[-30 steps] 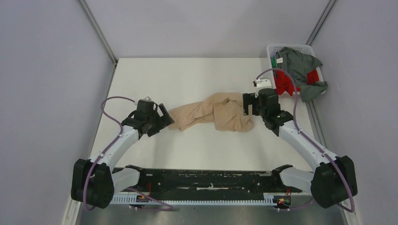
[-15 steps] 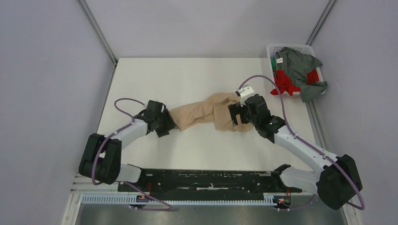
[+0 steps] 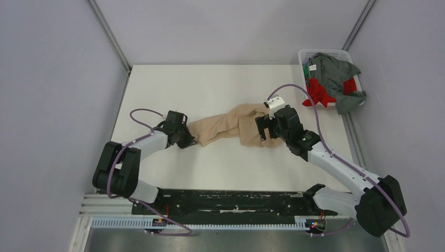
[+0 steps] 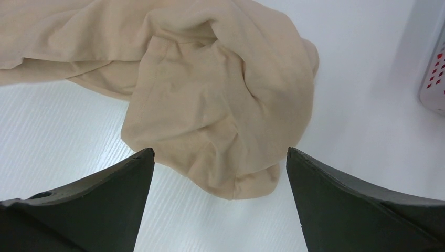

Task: Fold and stack the t-shirts
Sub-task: Flatten out the tshirt

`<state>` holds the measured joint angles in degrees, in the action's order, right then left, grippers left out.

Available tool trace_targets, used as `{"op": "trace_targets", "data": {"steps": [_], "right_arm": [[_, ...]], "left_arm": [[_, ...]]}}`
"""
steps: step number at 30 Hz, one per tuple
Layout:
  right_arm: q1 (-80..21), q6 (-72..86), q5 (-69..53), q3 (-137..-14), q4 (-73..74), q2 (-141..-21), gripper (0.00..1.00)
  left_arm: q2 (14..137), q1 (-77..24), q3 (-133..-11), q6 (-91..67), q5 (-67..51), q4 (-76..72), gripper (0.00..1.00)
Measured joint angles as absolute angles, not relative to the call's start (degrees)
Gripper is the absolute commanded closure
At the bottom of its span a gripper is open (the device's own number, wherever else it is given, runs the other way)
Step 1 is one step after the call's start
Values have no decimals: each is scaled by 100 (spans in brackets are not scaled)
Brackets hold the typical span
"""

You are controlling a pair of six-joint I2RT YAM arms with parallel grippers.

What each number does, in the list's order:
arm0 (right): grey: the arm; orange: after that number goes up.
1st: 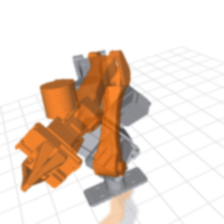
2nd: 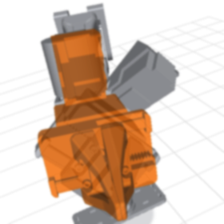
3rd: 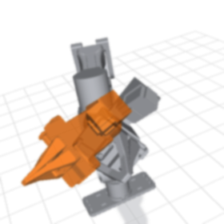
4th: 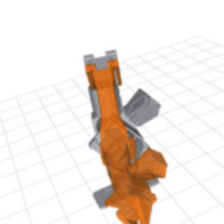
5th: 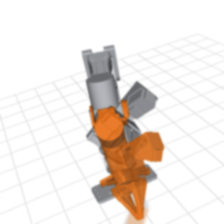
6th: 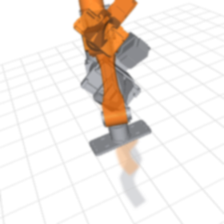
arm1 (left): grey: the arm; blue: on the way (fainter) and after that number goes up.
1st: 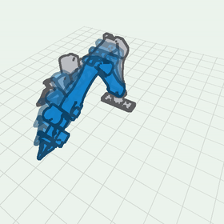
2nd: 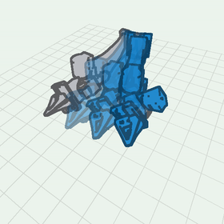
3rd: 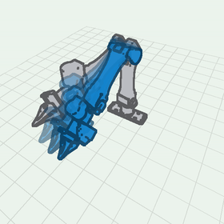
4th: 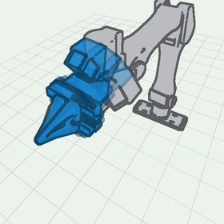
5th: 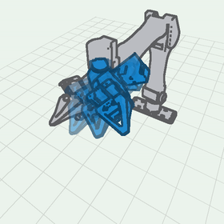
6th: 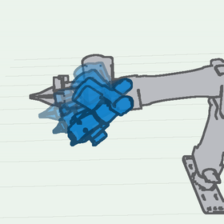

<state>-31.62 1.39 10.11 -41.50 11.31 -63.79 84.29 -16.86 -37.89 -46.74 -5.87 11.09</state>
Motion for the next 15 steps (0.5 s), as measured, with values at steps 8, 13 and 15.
{"op": "trace_targets", "data": {"steps": [8, 13, 15], "right_arm": [[-3795, 137, 1249, -4128, 1035, -6381, 2], [-4235, 174, 1216, -4088, 742, -6632, 2], [-4366, 248, 1232, -4086, 635, -6904, 2]], "left_arm": [[7732, -1686, -3896, -4670, -336, 1747, 98], [7373, -1686, -3907, -4672, -311, 1863, 98], [7282, -1686, -3907, -4672, -314, 1894, 98]]}}
